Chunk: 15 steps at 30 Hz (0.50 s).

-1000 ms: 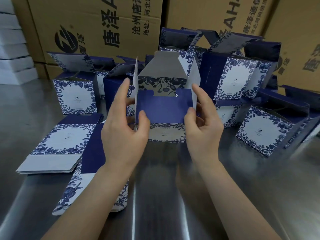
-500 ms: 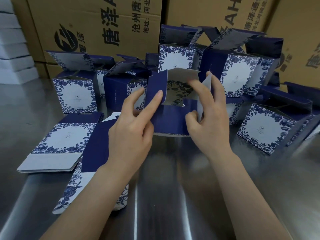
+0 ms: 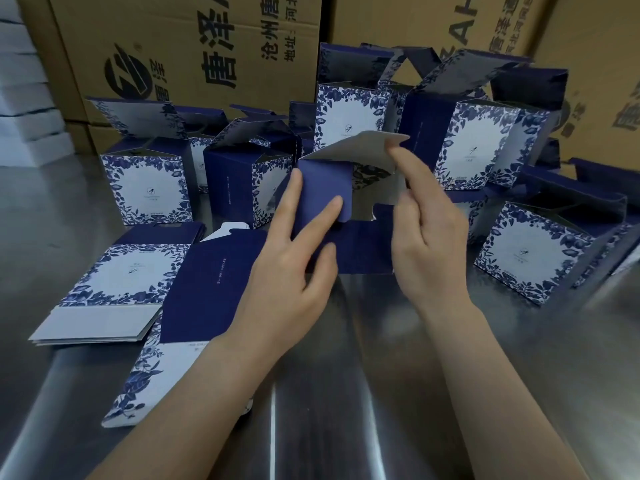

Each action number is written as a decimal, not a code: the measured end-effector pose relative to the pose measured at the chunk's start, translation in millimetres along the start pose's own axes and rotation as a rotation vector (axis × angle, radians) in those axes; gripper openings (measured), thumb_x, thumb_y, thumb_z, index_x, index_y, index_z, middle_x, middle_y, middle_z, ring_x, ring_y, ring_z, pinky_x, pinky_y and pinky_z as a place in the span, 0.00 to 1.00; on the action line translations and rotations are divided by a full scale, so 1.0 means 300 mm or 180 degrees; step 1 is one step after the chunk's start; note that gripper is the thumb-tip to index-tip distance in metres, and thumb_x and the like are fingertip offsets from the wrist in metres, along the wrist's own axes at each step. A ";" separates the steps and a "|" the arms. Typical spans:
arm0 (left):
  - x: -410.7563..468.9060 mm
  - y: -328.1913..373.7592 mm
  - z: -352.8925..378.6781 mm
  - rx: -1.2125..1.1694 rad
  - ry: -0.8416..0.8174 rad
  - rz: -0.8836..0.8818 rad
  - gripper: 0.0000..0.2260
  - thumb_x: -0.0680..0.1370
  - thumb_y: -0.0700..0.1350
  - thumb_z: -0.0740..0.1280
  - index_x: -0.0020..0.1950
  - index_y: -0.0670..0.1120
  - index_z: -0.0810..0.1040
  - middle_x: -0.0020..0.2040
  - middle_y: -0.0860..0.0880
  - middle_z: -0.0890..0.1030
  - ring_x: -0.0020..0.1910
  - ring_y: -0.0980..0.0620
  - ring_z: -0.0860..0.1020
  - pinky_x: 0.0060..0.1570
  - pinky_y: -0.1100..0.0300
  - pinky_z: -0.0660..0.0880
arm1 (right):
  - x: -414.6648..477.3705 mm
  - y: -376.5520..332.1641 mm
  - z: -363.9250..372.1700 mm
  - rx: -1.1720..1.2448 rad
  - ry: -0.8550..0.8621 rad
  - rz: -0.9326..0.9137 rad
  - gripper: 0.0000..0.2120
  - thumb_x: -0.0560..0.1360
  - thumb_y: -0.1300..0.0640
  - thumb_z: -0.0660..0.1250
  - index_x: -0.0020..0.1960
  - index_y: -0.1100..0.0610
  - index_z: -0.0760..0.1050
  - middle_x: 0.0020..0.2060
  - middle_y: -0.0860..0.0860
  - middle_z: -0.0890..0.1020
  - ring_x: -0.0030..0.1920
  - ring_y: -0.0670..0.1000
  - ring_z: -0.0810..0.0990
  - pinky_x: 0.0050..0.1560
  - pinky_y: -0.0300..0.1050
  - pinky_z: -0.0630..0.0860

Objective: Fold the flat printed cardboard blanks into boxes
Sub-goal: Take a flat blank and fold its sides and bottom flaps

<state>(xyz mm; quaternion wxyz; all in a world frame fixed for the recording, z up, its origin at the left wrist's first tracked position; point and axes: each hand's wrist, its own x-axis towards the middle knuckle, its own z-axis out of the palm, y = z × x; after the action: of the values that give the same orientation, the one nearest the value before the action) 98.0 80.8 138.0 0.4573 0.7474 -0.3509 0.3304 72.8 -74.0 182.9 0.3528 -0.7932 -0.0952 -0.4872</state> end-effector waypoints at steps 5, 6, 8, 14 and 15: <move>0.004 -0.017 0.003 -0.0279 0.0103 -0.0492 0.17 0.81 0.41 0.61 0.70 0.46 0.74 0.81 0.47 0.51 0.80 0.54 0.52 0.76 0.61 0.55 | -0.005 0.027 0.016 0.0391 0.0184 0.0122 0.22 0.78 0.65 0.54 0.68 0.56 0.75 0.61 0.39 0.76 0.62 0.40 0.76 0.64 0.37 0.71; 0.005 -0.017 0.001 -0.0298 0.0159 -0.0568 0.16 0.81 0.40 0.62 0.69 0.46 0.75 0.80 0.47 0.53 0.80 0.53 0.53 0.76 0.58 0.57 | -0.004 0.036 0.020 0.0498 0.0179 0.0175 0.21 0.78 0.65 0.55 0.67 0.55 0.75 0.61 0.39 0.77 0.62 0.40 0.76 0.64 0.40 0.72; 0.006 -0.013 0.000 -0.0253 0.0294 -0.0691 0.15 0.81 0.38 0.64 0.68 0.47 0.77 0.79 0.47 0.57 0.78 0.52 0.58 0.73 0.56 0.61 | -0.004 0.047 0.029 0.0761 0.0093 0.0341 0.19 0.79 0.65 0.58 0.67 0.53 0.75 0.61 0.41 0.78 0.63 0.45 0.76 0.63 0.50 0.75; 0.009 -0.010 -0.003 -0.0106 0.0500 -0.0715 0.16 0.78 0.36 0.68 0.65 0.45 0.79 0.77 0.45 0.63 0.76 0.52 0.63 0.72 0.63 0.62 | -0.008 0.055 0.041 0.1150 -0.0118 0.0470 0.23 0.78 0.64 0.60 0.62 0.38 0.73 0.67 0.48 0.75 0.67 0.52 0.71 0.60 0.43 0.73; 0.006 -0.009 -0.002 -0.0120 0.0521 -0.0710 0.16 0.78 0.37 0.70 0.65 0.46 0.79 0.77 0.46 0.64 0.76 0.53 0.63 0.73 0.64 0.62 | -0.009 0.057 0.042 0.1195 -0.0172 0.0483 0.22 0.78 0.64 0.60 0.63 0.39 0.72 0.68 0.49 0.74 0.69 0.52 0.70 0.62 0.43 0.73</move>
<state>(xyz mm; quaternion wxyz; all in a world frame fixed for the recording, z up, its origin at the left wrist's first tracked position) 101.2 81.8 138.6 0.5322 0.7436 -0.2333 0.3308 88.7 -77.8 169.1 0.5274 -0.7311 -0.1337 -0.4116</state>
